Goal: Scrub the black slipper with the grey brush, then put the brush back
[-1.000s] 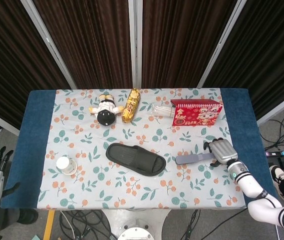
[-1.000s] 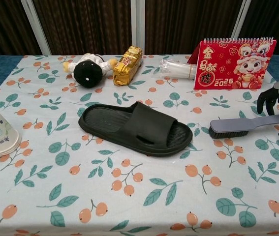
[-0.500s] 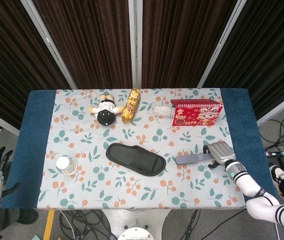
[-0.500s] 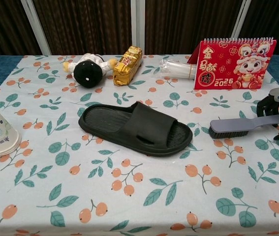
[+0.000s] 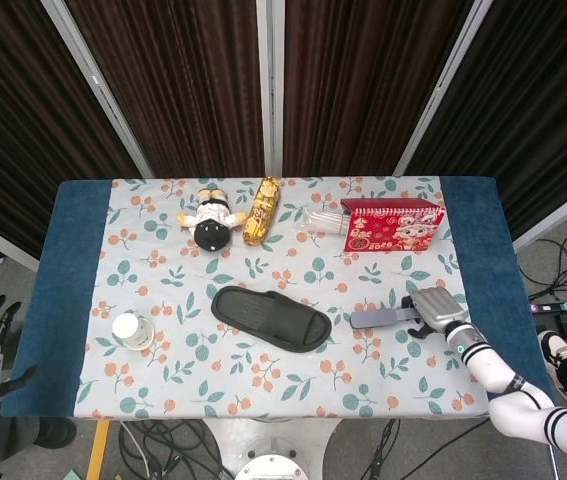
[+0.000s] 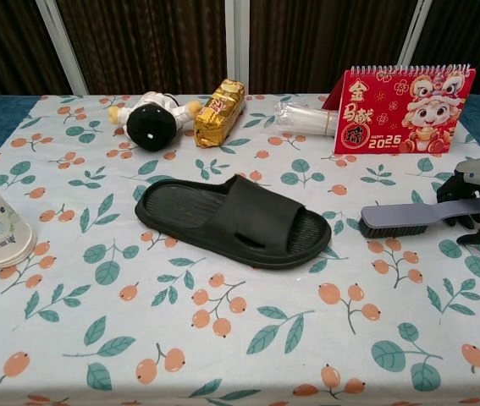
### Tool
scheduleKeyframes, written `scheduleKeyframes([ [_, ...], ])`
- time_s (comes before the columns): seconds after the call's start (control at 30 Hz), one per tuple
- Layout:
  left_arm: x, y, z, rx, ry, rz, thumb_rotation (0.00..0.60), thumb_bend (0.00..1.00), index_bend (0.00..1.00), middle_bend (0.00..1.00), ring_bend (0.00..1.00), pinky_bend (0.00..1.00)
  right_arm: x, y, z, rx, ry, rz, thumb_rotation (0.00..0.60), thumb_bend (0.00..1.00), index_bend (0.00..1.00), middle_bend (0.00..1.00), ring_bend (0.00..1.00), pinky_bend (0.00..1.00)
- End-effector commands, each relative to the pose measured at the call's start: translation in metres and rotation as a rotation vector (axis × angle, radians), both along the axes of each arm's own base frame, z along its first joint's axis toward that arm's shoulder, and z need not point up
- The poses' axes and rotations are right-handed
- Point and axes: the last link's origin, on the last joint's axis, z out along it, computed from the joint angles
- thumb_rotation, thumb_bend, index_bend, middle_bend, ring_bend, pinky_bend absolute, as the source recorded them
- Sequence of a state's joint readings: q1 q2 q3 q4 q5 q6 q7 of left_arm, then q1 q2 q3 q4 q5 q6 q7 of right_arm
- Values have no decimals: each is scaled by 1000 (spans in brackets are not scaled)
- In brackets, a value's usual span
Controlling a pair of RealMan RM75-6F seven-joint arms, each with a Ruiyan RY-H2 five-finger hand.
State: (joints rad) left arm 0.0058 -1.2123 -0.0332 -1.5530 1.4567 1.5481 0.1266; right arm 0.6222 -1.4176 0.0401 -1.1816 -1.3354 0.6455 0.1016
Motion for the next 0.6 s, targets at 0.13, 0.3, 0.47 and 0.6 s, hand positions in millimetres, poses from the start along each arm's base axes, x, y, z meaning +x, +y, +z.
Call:
scheduleKeyframes([
  [0.13, -1, -1, 1, 8, -1, -1, 600, 193, 149, 111, 30, 101, 4, -1, -1, 9, -22, -14, 600, 176, 661, 675, 644, 729],
  [0.3, -2, -3, 1, 14, -8, -2, 600, 193, 149, 111, 30, 101, 7, -3, 0, 13, -36, -25, 600, 176, 745, 730, 706, 792],
  [0.47, -3, -3, 1, 15, -14, -3, 600, 193, 149, 111, 30, 101, 12, -5, 0, 15, -30, -20, 600, 176, 796, 763, 740, 825],
  [0.6, -4, -2, 0, 18, -19, -2, 600, 193, 149, 111, 30, 101, 15, -7, -1, 18, -22, -10, 600, 176, 850, 797, 774, 861],
])
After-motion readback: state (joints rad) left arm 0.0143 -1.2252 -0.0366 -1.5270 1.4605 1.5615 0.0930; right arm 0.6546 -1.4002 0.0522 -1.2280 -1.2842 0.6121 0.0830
